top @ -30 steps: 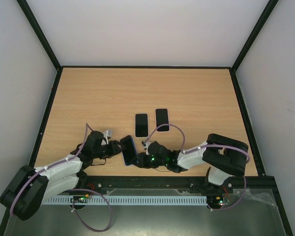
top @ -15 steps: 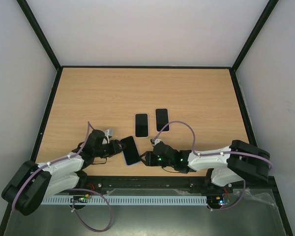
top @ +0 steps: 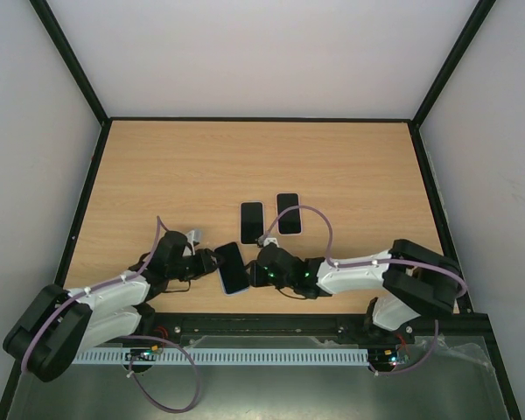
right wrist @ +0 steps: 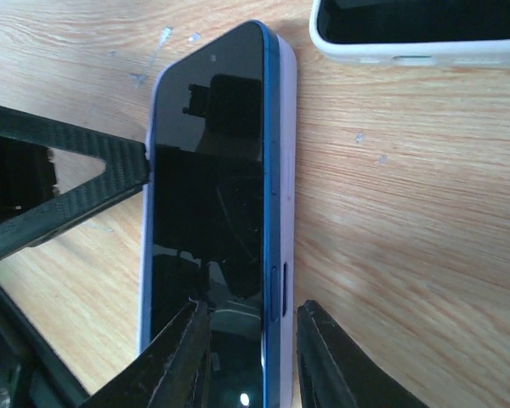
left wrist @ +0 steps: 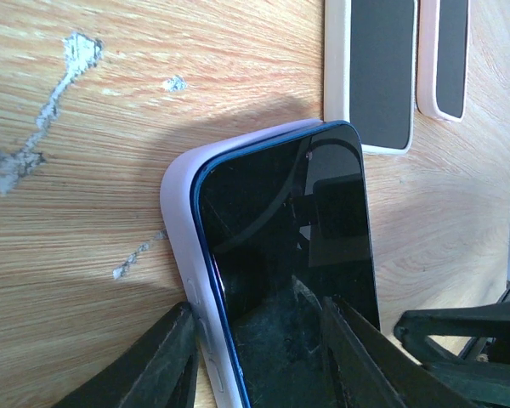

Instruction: Put the phone into the phone case

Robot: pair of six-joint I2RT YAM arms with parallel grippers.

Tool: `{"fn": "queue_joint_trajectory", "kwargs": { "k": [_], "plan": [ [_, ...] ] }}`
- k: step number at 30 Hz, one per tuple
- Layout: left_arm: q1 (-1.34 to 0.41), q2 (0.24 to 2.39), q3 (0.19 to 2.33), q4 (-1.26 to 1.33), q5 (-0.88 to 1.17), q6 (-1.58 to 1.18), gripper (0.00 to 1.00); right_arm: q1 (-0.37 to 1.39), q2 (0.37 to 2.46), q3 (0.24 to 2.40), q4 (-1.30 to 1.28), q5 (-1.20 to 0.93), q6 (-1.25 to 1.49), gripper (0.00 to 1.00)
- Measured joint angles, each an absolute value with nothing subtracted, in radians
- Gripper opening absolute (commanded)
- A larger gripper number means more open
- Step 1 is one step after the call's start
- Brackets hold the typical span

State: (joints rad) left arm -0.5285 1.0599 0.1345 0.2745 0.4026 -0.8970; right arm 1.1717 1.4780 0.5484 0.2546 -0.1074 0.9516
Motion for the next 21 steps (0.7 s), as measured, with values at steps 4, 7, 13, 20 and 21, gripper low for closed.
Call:
{"fn": "queue_joint_trajectory", "kwargs": {
  "k": [4, 7, 13, 20, 21],
  "plan": [
    [-0.534, 1.060, 0.134, 0.277, 0.398, -0.902, 0.42, 1.171, 1.540, 0.573, 0.259, -0.114, 0.947, 0.26],
    [-0.544, 1.055, 0.133, 0.279, 0.396, -0.910, 0.41, 1.171, 1.563, 0.577, 0.272, -0.130, 0.947, 0.18],
    [-0.559, 1.047, 0.128, 0.278, 0.387, -0.933, 0.37, 1.170, 1.573, 0.559, 0.334, -0.184, 0.969, 0.11],
    [-0.585, 1.047, 0.110, 0.312, 0.363, -0.982, 0.33, 1.166, 1.588, 0.511, 0.435, -0.246, 1.032, 0.12],
    [-0.588, 1.047, 0.109, 0.315, 0.360, -0.991, 0.32, 1.164, 1.588, 0.505, 0.447, -0.250, 1.041, 0.12]
  ]
}}
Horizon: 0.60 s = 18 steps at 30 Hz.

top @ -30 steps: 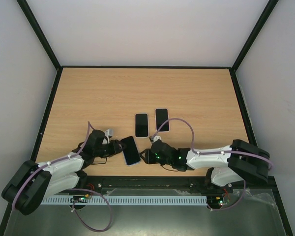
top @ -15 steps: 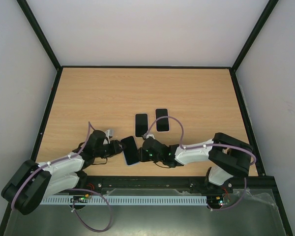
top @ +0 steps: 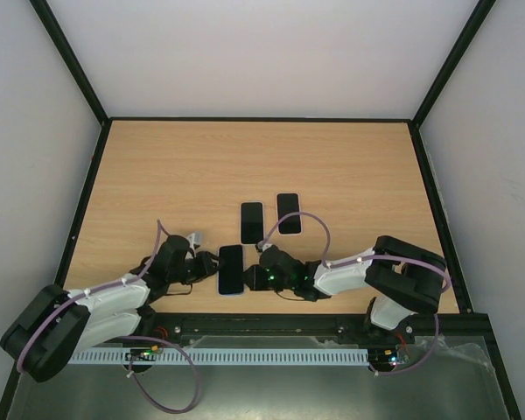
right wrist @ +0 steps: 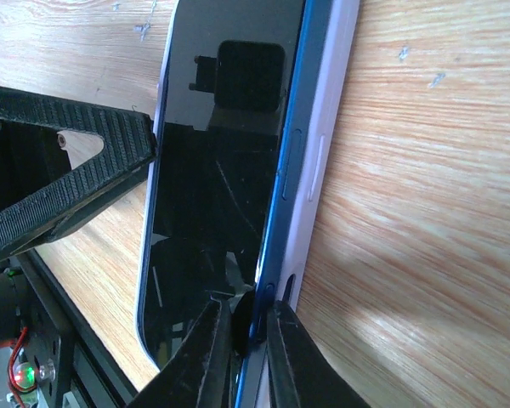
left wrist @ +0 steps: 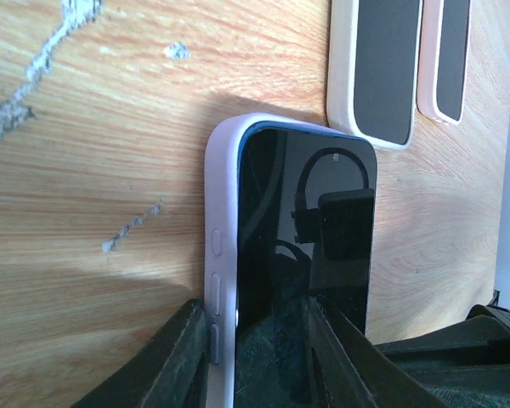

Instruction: Put the phone into the phone case

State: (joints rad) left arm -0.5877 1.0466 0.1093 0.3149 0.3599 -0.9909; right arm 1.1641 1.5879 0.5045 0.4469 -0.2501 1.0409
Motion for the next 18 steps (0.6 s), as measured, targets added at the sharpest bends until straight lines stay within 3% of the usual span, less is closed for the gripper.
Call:
{"fn": "queue_joint_trajectory", "kwargs": {
  "k": [6, 13, 18],
  "plan": [
    [-0.639, 1.029, 0.090, 0.337, 0.340, -1.062, 0.35, 1.164, 1.560, 0.482, 0.445, -0.243, 1.065, 0.19],
    [-0.686, 0.996, 0.088, 0.302, 0.325, -1.093, 0.34, 1.164, 1.526, 0.470, 0.414, -0.214, 1.068, 0.08],
    [-0.694, 0.990, 0.083, 0.302, 0.319, -1.105, 0.33, 1.164, 1.512, 0.459, 0.417, -0.208, 1.068, 0.06]
  ]
}}
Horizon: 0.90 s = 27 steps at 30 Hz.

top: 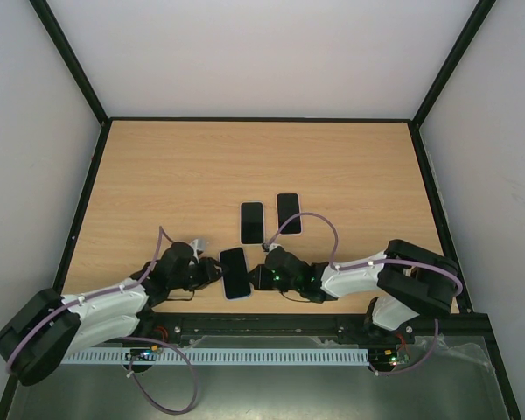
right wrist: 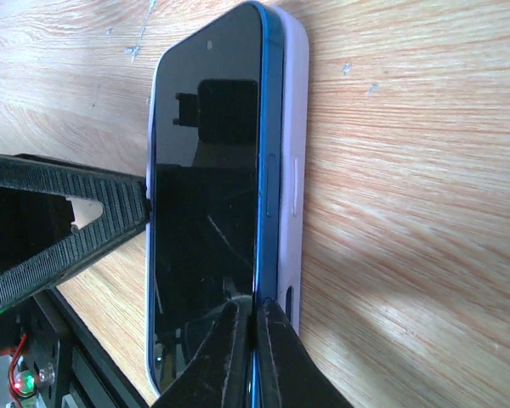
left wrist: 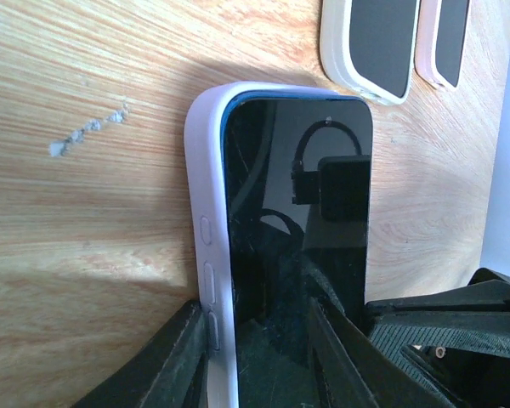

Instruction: Put the phone into the phone case

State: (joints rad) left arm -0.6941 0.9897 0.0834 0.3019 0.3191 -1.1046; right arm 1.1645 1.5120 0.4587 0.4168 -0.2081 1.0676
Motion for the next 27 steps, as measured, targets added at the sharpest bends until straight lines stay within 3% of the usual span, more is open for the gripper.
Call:
{"fn": "queue_joint_trajectory", "kwargs": {
  "k": [8, 19, 27],
  "plan": [
    [-0.718, 0.976, 0.060, 0.332, 0.313, -1.139, 0.33, 1.164, 1.516, 0.442, 0.456, -0.222, 1.083, 0.11],
    [-0.717, 0.896, 0.059, 0.263, 0.294, -1.135, 0.32, 1.161, 1.501, 0.442, 0.471, -0.201, 1.092, 0.46],
    [-0.717, 0.898, 0.062, 0.228, 0.279, -1.116, 0.29, 1.145, 1.567, 0.442, 0.541, -0.212, 1.119, 0.50]
  ]
}}
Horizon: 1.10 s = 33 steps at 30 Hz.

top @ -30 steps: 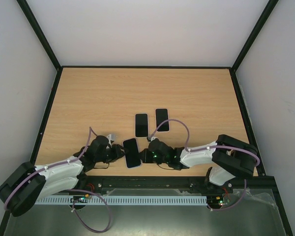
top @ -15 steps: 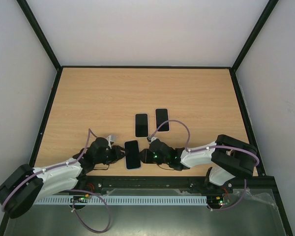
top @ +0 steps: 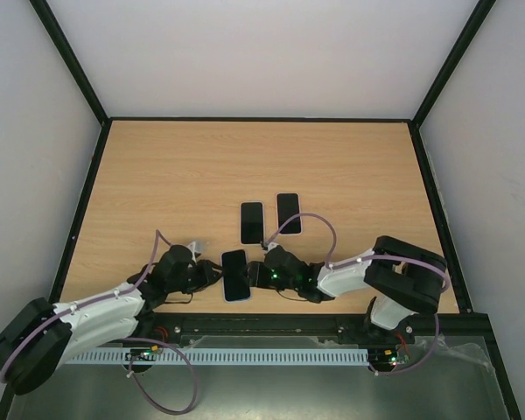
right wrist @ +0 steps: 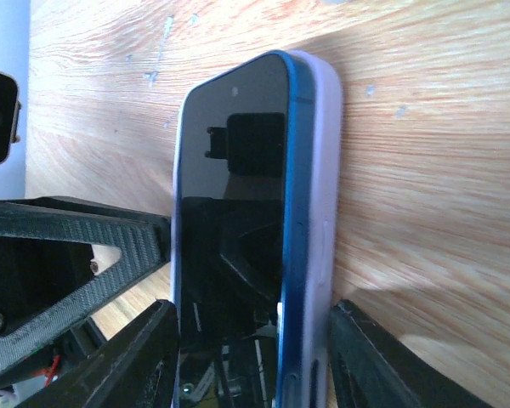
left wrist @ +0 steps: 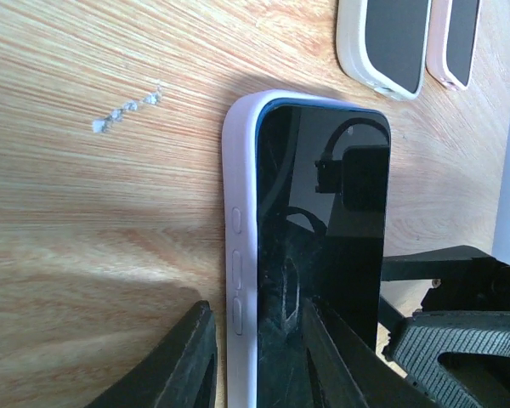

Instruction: Put the phone into the phone case

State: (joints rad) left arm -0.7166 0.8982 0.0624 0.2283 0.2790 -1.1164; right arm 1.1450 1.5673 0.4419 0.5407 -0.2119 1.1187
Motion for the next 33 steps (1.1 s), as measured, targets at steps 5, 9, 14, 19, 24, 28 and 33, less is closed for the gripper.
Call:
{"fn": "queue_joint_trajectory", "kwargs": {
  "k": [5, 9, 14, 19, 24, 28, 33],
  "plan": [
    [-0.714, 0.934, 0.064, 0.250, 0.281, -1.105, 0.20, 1.133, 1.614, 0.445, 0.624, -0.243, 1.145, 0.50],
    [-0.710, 0.968, 0.064, 0.283, 0.286, -1.101, 0.21, 1.124, 1.617, 0.445, 0.634, -0.257, 1.161, 0.50],
    [-0.710, 0.968, 0.049, 0.322, 0.290, -1.131, 0.22, 1.115, 1.617, 0.445, 0.656, -0.274, 1.195, 0.50],
    [-0.706, 0.948, 0.041, 0.319, 0.277, -1.153, 0.23, 1.105, 1.617, 0.435, 0.721, -0.285, 1.244, 0.50],
    [-0.690, 0.923, 0.040, 0.294, 0.251, -1.151, 0.25, 1.103, 1.617, 0.428, 0.785, -0.309, 1.278, 0.50],
    [-0.678, 0.910, 0.040, 0.282, 0.236, -1.146, 0.27, 1.103, 1.620, 0.428, 0.840, -0.331, 1.303, 0.50],
    [-0.673, 0.894, 0.040, 0.276, 0.219, -1.144, 0.28, 1.102, 1.670, 0.428, 0.931, -0.362, 1.345, 0.49]
  ]
}}
